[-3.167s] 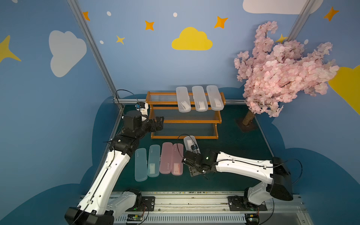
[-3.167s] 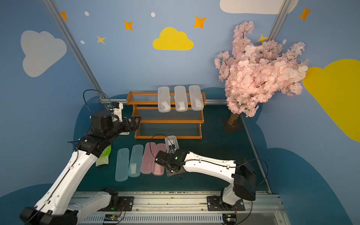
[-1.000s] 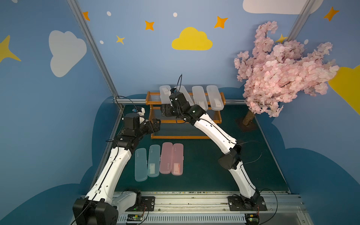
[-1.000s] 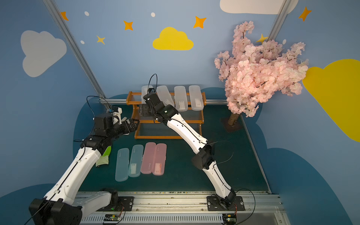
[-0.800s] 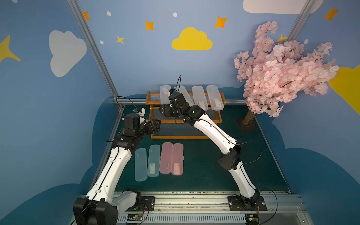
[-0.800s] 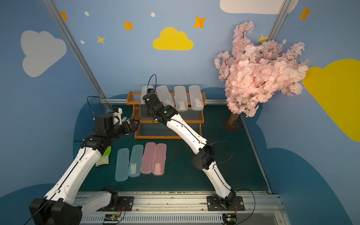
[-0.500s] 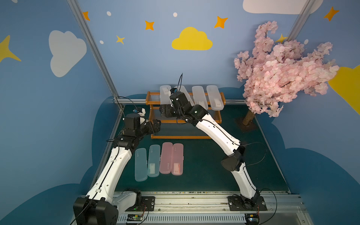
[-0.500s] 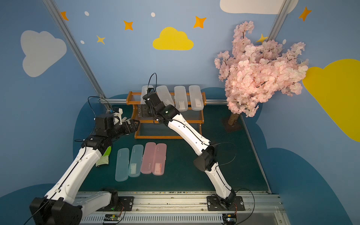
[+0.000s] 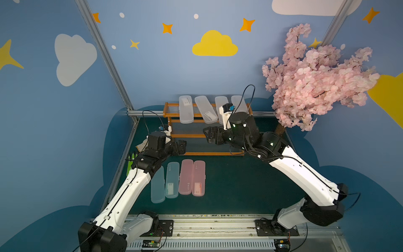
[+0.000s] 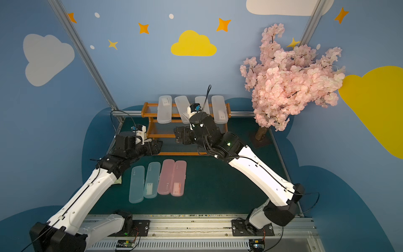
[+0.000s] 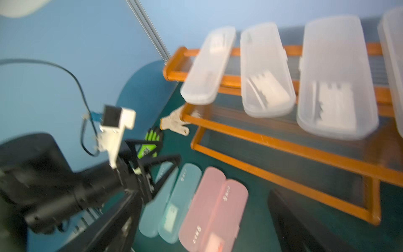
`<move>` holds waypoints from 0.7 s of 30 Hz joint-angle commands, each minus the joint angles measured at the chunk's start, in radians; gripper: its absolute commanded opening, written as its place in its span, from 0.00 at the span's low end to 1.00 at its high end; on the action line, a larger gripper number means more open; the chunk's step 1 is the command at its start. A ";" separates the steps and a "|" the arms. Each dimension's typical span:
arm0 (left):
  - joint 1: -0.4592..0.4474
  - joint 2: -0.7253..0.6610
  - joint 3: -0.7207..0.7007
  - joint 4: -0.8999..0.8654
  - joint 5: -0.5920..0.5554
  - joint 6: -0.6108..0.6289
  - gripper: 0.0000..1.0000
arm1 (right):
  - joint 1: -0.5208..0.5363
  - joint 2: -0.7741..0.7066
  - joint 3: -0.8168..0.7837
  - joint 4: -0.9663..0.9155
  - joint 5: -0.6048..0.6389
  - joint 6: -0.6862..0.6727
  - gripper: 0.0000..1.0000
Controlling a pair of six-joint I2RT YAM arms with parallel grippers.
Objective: Place the pencil cases on the shelf according to color
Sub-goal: Place the pencil case on the shelf, then pick up the pencil case from the center of the board.
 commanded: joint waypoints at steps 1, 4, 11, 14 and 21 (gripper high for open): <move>0.000 -0.064 -0.029 -0.085 0.005 -0.090 1.00 | 0.009 -0.081 -0.238 0.036 0.057 0.089 0.95; -0.018 -0.121 -0.084 -0.120 -0.015 -0.168 1.00 | 0.023 -0.163 -0.451 0.087 0.025 0.178 0.95; -0.087 -0.214 -0.236 -0.167 -0.052 -0.346 0.94 | 0.041 -0.188 -0.717 0.085 -0.115 0.297 0.97; -0.138 -0.244 -0.277 -0.184 -0.093 -0.386 0.95 | 0.042 -0.156 -0.757 0.085 -0.159 0.296 0.97; -0.158 -0.244 -0.266 -0.234 -0.112 -0.349 1.00 | 0.076 0.040 -0.674 0.100 -0.297 0.246 0.96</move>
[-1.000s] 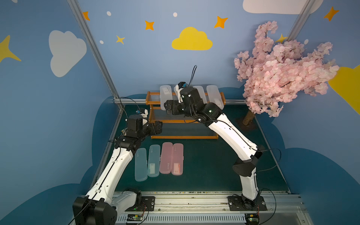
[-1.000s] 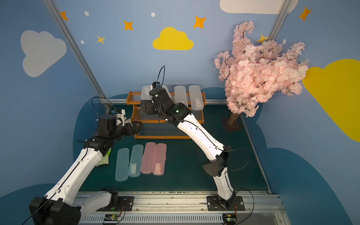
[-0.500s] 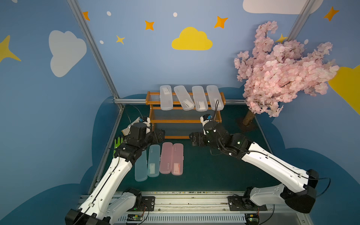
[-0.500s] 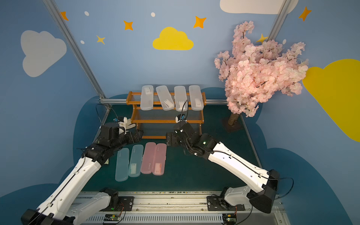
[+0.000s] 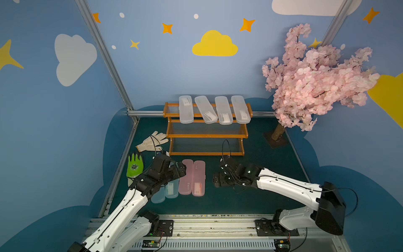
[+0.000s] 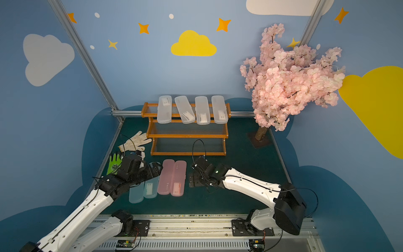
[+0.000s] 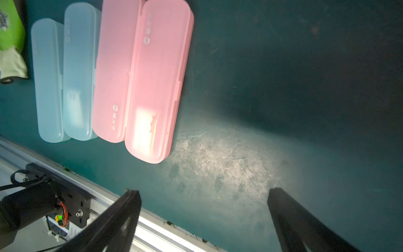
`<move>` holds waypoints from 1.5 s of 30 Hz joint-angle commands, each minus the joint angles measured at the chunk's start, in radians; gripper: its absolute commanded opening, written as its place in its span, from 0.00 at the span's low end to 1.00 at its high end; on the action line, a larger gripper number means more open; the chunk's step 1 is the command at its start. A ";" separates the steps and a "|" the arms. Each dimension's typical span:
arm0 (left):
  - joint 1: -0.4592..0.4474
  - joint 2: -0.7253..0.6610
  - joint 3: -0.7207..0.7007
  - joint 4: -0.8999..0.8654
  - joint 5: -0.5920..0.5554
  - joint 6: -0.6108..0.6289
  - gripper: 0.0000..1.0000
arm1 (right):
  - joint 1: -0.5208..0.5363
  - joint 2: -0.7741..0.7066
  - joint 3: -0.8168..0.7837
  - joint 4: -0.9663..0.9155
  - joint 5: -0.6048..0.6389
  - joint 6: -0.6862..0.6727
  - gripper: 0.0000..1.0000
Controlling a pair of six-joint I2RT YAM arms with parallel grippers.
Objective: Place the pencil cases on the shelf according to color
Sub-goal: Pick up the pencil case from the center of the board.
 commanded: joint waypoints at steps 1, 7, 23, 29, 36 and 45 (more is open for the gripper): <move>-0.002 0.005 0.029 -0.041 -0.039 0.020 1.00 | 0.031 0.111 0.086 -0.006 -0.076 -0.021 0.96; 0.052 0.000 0.050 -0.092 -0.106 0.076 1.00 | 0.120 0.312 0.242 0.000 -0.004 -0.004 0.96; 0.209 -0.035 -0.004 -0.028 0.073 0.111 1.00 | 0.144 0.655 0.519 -0.235 0.089 0.077 0.96; 0.207 -0.044 -0.036 0.008 0.142 0.057 1.00 | 0.144 0.593 0.414 -0.262 0.134 0.112 0.96; 0.193 -0.056 -0.031 0.007 0.141 0.046 1.00 | 0.136 0.418 0.216 -0.151 0.130 0.058 0.98; 0.187 -0.064 -0.042 0.001 0.115 0.053 1.00 | 0.148 0.404 0.214 -0.092 0.091 -0.010 0.99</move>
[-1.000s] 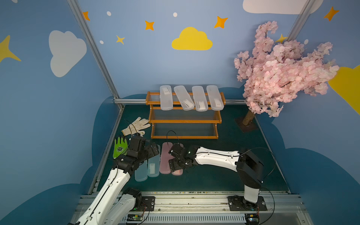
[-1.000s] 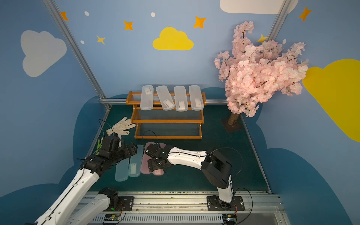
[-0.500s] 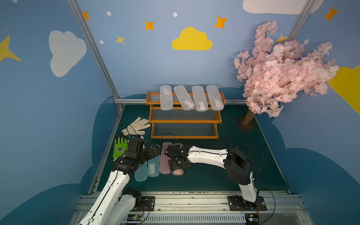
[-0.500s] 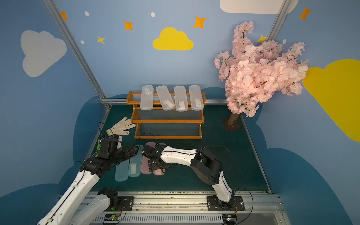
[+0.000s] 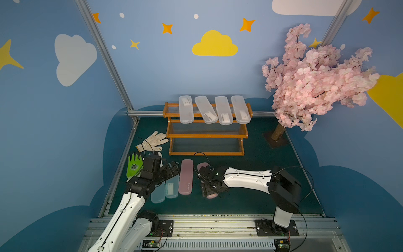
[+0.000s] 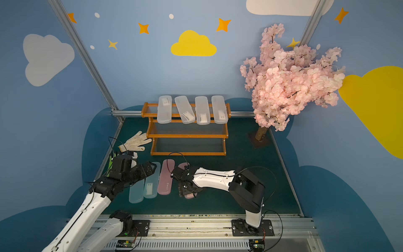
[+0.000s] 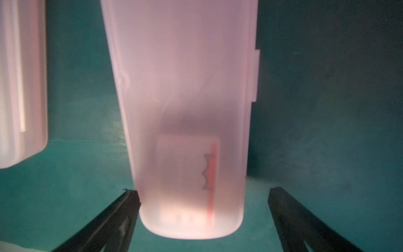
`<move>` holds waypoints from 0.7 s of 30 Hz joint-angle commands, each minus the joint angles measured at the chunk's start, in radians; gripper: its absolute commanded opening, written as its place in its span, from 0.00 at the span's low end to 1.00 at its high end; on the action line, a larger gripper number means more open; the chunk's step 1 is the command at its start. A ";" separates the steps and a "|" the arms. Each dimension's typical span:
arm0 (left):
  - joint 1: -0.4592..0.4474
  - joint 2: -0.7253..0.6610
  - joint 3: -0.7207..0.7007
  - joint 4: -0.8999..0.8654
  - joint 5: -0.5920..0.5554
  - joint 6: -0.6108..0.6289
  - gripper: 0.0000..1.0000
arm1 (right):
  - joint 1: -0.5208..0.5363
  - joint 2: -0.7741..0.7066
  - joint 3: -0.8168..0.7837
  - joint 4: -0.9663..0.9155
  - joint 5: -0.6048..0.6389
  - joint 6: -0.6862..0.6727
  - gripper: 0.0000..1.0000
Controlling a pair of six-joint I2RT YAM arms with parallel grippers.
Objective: Place the pencil cases on the shelf according to color
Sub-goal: Pick up the pencil case from the center of the board.
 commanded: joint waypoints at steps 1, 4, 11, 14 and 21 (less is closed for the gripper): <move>-0.003 -0.013 -0.007 0.005 -0.012 0.003 1.00 | 0.019 0.009 0.020 0.012 -0.008 -0.032 0.98; -0.003 -0.017 -0.002 0.000 -0.019 0.009 1.00 | 0.037 0.037 0.057 -0.023 0.012 -0.033 0.98; -0.003 -0.025 0.011 -0.013 -0.021 0.025 1.00 | 0.051 0.042 0.038 -0.024 0.020 0.018 0.99; -0.003 -0.029 0.011 -0.020 -0.022 0.026 1.00 | 0.046 0.040 0.001 0.003 0.014 0.031 0.99; -0.003 -0.029 0.009 -0.016 -0.022 0.019 1.00 | 0.050 0.078 -0.021 0.039 0.010 0.041 0.98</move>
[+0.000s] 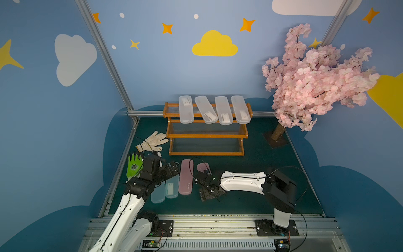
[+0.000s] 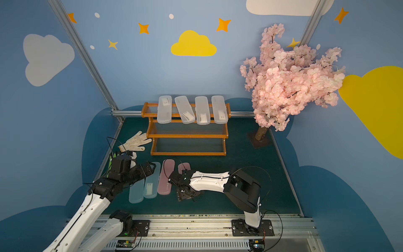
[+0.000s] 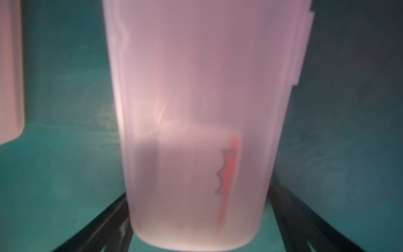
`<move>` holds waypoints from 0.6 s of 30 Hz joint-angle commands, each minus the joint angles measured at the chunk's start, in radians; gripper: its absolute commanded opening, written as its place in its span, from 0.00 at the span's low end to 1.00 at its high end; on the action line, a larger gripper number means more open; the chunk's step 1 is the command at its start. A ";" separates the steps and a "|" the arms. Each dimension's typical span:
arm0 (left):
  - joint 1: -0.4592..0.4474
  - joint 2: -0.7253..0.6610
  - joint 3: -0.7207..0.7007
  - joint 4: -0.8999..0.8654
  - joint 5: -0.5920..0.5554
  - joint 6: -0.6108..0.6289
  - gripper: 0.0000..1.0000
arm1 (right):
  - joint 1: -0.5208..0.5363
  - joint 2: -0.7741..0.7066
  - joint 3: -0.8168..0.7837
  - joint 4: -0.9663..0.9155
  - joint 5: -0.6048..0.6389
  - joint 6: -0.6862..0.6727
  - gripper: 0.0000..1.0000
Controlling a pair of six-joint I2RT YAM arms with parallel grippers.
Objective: Place the pencil cases on the shelf according to color
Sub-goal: Pick up the pencil case from the center of the board.
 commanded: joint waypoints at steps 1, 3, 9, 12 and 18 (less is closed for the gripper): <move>-0.003 -0.009 0.011 -0.016 -0.005 0.013 1.00 | 0.003 0.030 -0.018 0.017 0.017 0.029 0.96; -0.002 -0.011 0.014 -0.017 -0.006 0.010 1.00 | 0.008 0.012 -0.035 0.021 0.041 0.044 0.91; -0.032 -0.003 0.042 -0.017 -0.022 -0.006 1.00 | 0.034 -0.106 -0.108 0.004 0.151 0.084 0.72; -0.083 0.023 0.076 -0.025 -0.056 0.000 1.00 | 0.043 -0.194 -0.121 -0.049 0.208 0.096 0.69; -0.138 0.068 0.130 -0.012 -0.092 -0.013 1.00 | 0.045 -0.385 -0.114 -0.204 0.282 0.091 0.69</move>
